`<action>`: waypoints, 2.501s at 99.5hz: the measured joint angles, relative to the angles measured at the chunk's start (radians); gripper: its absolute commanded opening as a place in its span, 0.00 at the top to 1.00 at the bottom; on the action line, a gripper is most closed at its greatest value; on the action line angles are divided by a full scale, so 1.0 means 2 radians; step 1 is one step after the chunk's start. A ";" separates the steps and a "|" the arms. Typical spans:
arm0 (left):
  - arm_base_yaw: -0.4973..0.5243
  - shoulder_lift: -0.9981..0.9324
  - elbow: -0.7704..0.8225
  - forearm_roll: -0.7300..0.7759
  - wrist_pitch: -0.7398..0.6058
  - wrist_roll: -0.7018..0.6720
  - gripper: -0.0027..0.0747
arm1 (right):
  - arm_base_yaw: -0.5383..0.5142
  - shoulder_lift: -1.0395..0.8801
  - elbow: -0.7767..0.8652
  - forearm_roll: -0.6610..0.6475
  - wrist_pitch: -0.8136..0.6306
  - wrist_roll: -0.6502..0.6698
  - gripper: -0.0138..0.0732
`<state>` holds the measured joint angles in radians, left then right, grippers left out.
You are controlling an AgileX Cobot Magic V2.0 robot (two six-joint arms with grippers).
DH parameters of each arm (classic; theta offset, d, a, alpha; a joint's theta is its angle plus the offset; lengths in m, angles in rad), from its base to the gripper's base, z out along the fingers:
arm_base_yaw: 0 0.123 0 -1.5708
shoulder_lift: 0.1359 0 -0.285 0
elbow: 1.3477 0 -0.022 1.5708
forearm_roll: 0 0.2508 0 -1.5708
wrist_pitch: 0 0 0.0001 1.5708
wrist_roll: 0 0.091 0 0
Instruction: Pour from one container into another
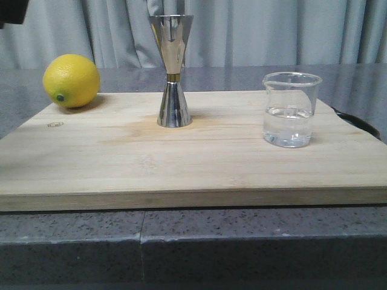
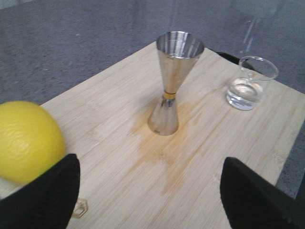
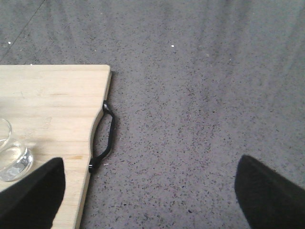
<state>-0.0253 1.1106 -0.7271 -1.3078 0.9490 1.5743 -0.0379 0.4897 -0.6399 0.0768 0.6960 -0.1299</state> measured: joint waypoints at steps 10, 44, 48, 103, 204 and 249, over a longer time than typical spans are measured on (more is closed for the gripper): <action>-0.006 0.042 0.000 -0.042 0.021 0.057 0.30 | 0.000 0.013 -0.008 0.001 0.003 0.000 0.12; -0.080 0.168 -0.001 -0.196 0.024 0.246 0.30 | 0.000 0.032 -0.009 0.001 0.019 0.000 0.12; -0.089 0.180 -0.002 -0.211 0.023 0.264 0.30 | 0.000 0.032 -0.009 0.002 0.019 0.000 0.12; -0.168 0.307 -0.125 -0.232 0.023 0.304 0.30 | 0.000 0.032 -0.009 0.002 0.022 0.000 0.12; -0.178 0.322 -0.145 -0.232 0.039 0.304 0.71 | 0.000 0.060 -0.048 0.002 0.042 -0.012 0.12; -0.178 0.322 -0.147 -0.231 0.095 0.304 0.71 | 0.121 0.207 -0.195 0.001 0.146 -0.025 0.12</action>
<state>-0.3806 1.7538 -1.0216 -1.7706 1.1384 2.1828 0.2031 0.9037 -1.0309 0.0783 0.9871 -0.1804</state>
